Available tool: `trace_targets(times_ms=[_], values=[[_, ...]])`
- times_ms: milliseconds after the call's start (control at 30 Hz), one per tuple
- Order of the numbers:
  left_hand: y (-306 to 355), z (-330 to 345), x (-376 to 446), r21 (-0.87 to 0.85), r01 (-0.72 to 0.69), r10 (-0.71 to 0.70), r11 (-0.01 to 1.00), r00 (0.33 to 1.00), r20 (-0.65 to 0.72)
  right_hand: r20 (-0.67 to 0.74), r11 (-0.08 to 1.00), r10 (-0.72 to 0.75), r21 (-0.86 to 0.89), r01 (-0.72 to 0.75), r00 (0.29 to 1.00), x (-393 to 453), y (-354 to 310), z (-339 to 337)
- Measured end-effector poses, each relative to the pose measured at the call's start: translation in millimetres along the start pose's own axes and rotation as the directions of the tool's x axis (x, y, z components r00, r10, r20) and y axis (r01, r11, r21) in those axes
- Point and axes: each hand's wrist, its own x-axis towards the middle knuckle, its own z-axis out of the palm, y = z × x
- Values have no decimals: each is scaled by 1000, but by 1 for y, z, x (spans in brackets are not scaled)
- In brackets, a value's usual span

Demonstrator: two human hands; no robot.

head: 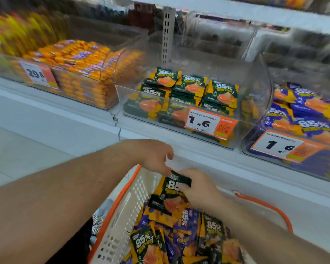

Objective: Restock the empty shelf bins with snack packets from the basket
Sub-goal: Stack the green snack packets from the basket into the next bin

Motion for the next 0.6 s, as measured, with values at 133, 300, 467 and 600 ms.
trace_targets(times_ms=[133, 300, 467, 600], values=[[-17, -25, -25, -213, -45, 25, 976, 995, -93, -100, 989, -103, 99, 113, 990, -9, -52, -58], [-28, -39, -45, -563, -278, 106, 779, 942, -318, -216, 971, -205, 81, 227, 955, 4, -98, -107], [-35, -56, -58, -748, -468, -89, 470, 818, -568, -596, 918, -93, 260, 301, 798, 13, -128, -128], [-36, -66, -56, -788, -553, -242, 272, 753, -612, -573, 923, -72, 272, 272, 816, 25, -148, -139]])
